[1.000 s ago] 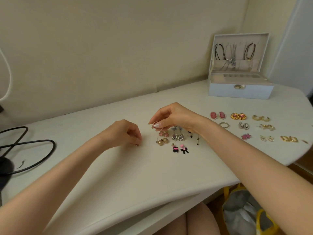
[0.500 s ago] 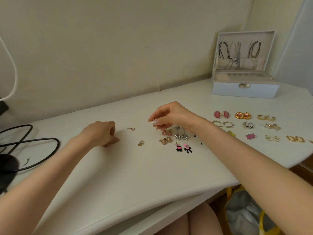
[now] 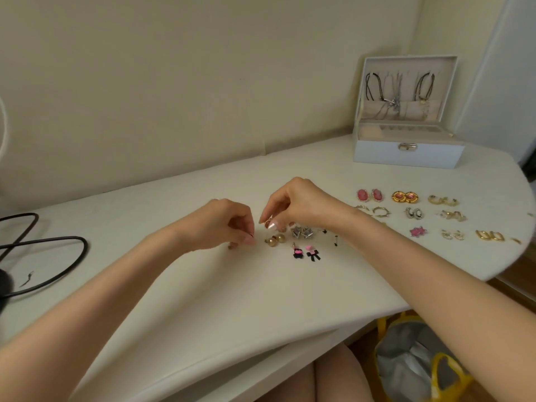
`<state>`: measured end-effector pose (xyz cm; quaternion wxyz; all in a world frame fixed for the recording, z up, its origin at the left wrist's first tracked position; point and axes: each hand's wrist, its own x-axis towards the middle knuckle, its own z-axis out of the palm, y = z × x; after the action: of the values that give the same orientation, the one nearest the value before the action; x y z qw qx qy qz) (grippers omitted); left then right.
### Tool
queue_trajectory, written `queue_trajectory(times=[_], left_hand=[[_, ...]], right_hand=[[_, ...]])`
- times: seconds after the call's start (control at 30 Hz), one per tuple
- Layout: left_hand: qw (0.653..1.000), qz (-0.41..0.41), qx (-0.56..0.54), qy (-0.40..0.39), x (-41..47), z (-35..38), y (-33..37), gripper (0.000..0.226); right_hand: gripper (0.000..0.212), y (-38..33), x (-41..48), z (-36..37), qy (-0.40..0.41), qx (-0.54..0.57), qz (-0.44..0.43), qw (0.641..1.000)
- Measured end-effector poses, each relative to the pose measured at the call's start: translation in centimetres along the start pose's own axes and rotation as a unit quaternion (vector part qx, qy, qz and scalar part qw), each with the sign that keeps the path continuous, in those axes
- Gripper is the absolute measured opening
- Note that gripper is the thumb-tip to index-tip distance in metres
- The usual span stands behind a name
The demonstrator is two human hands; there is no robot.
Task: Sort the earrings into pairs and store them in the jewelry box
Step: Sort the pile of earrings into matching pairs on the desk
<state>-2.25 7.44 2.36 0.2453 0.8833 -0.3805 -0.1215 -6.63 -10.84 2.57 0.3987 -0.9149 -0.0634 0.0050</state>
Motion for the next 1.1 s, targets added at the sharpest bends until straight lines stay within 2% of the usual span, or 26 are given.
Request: queue_trajectory(times=[0.23,0.5,0.9,1.0,1.1], left_hand=[[0.999,0.009,0.01,-0.04,0.2,1.9,0.1,0.017],[0.999,0.017,0.015,-0.036,0.5,2.7,0.6,0.01],[0.999,0.019,0.02,-0.032,0.3,2.7,0.6,0.014],[1.0,0.007,0.018,-0.009,0.2,2.0,0.3,0.011],[0.996,-0.033,0.002,0.078,0.3,1.1,-0.2,0.012]], right_hand=[[0.018,0.4,-2.6,1.2,0.006,-0.062,0.004,0.998],[0.017,0.8,-3.4,2.3,-0.004,-0.091,-0.02,0.996],[0.017,0.8,-3.3,2.0,0.023,-0.132,-0.017,0.991],[0.007,0.7,-3.0,1.7,0.055,-0.119,-0.021,0.991],[0.004,0.3,-2.2,1.6,0.084,-0.098,-0.027,0.991]])
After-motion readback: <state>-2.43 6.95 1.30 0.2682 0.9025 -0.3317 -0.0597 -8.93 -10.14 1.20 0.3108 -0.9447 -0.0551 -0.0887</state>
